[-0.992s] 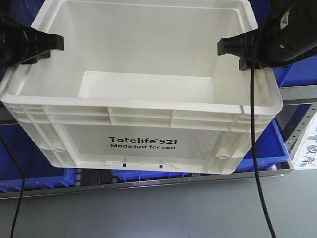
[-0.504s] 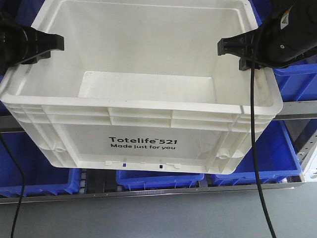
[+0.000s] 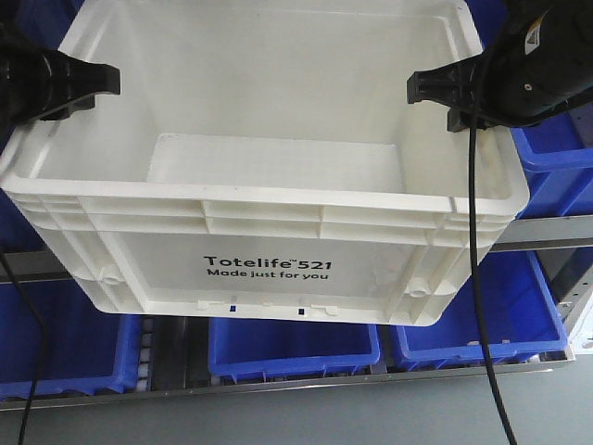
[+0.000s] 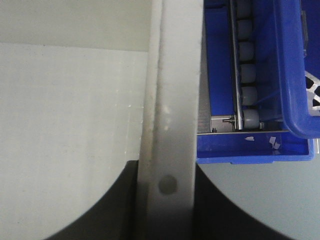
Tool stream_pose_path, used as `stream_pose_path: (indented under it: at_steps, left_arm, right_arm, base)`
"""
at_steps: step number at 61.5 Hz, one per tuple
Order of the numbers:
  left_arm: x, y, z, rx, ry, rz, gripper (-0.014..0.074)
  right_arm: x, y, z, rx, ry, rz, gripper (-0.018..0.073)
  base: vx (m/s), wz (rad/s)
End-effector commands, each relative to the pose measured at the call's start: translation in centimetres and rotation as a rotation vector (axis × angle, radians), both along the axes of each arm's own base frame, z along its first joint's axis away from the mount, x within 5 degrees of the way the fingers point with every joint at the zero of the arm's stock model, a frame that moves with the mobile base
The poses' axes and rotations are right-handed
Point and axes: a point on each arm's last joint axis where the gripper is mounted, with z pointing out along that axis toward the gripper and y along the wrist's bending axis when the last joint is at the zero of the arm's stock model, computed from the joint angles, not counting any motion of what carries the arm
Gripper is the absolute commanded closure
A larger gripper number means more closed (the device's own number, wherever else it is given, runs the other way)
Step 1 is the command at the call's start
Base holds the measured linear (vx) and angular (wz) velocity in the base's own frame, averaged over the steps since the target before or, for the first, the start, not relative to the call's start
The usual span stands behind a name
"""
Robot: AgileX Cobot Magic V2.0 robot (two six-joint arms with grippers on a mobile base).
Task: Move bin from left to right shelf
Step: 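Hold the white tote in both grippers while the base approaches the blue-bin shelf, then align the held tote over the empty roller lane between blue bins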
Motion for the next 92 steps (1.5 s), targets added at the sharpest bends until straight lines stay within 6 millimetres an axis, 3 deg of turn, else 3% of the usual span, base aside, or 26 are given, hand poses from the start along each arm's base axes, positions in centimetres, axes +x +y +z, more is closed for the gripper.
stream_pose_path:
  at_steps: [1, 92]
  left_arm:
    - [-0.56, 0.08, 3.46, -0.035, -0.205, -0.024, 0.0514]
    - [-0.56, 0.08, 3.46, -0.035, -0.205, -0.024, 0.0514]
  right_arm:
    - [-0.21, -0.77, 3.29, 0.001, -0.196, 0.01, 0.0497]
    - [-0.2, -0.77, 3.29, 0.001, -0.197, 0.01, 0.0497]
  base:
    - [0.12, -0.07]
    - [0.05, 0.0]
